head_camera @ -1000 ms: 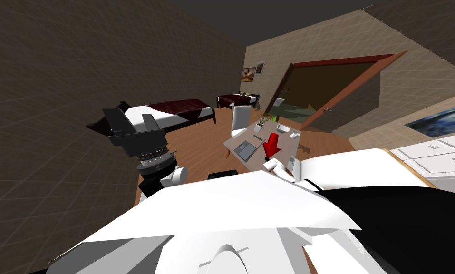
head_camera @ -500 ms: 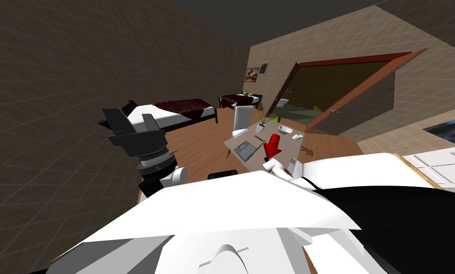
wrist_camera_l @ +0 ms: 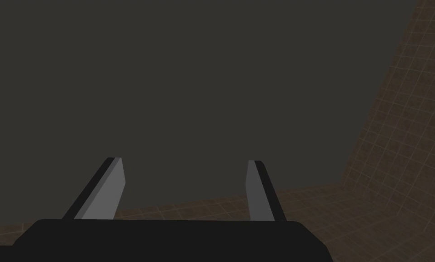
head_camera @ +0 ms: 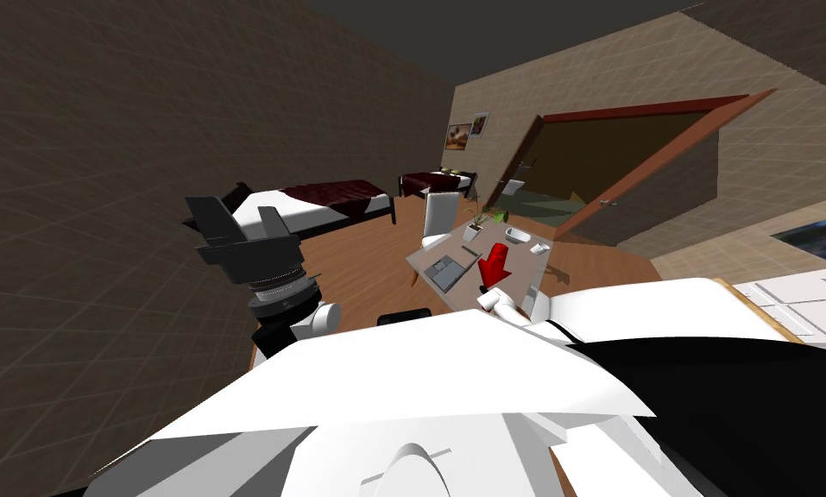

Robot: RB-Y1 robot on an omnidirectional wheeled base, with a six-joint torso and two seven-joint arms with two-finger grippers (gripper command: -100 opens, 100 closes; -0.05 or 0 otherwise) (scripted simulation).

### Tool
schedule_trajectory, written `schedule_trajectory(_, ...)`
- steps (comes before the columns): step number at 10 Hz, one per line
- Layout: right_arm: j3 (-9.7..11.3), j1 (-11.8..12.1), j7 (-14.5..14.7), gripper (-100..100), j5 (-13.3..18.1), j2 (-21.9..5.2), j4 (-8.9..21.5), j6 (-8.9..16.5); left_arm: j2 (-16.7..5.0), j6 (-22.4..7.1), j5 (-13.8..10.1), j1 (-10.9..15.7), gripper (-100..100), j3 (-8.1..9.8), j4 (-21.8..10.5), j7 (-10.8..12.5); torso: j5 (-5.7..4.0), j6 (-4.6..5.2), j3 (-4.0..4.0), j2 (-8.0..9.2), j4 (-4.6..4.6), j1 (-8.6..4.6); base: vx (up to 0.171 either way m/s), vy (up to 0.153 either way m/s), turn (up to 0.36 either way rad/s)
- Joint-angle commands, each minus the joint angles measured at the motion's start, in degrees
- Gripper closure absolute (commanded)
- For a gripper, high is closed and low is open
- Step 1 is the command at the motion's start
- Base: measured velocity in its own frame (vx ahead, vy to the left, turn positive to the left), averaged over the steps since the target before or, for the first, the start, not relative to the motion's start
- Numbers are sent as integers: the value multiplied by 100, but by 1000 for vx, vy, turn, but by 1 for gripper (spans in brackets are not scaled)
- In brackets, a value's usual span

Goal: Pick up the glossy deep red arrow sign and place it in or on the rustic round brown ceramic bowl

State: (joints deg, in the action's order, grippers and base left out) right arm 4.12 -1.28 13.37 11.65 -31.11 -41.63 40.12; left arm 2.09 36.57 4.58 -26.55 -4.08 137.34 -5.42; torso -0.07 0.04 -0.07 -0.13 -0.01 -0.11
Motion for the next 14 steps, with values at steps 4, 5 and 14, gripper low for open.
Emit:
schedule_trajectory(4, 25, 67, 67, 100, -49, -27, -173, 51, 0, 0, 0, 0, 0, 0, 0, 0, 1, 0, 0, -1, 1, 1, 5, 4, -22)
schedule_trajectory(5, 39, 111, 116, 100, -89, -53, -277, 82, 0, 0, 0, -1, 0, 0, 0, 0, 3, 3, -2, -5, 1, 6, 38, 40, -120)
schedule_trajectory(14, 123, 347, 574, 100, -342, -466, -1035, 217, 0, 0, 0, 0, 0, 0, 0, 0, 18, 1, 1, -2, 4, 34, 31, 46, -85)
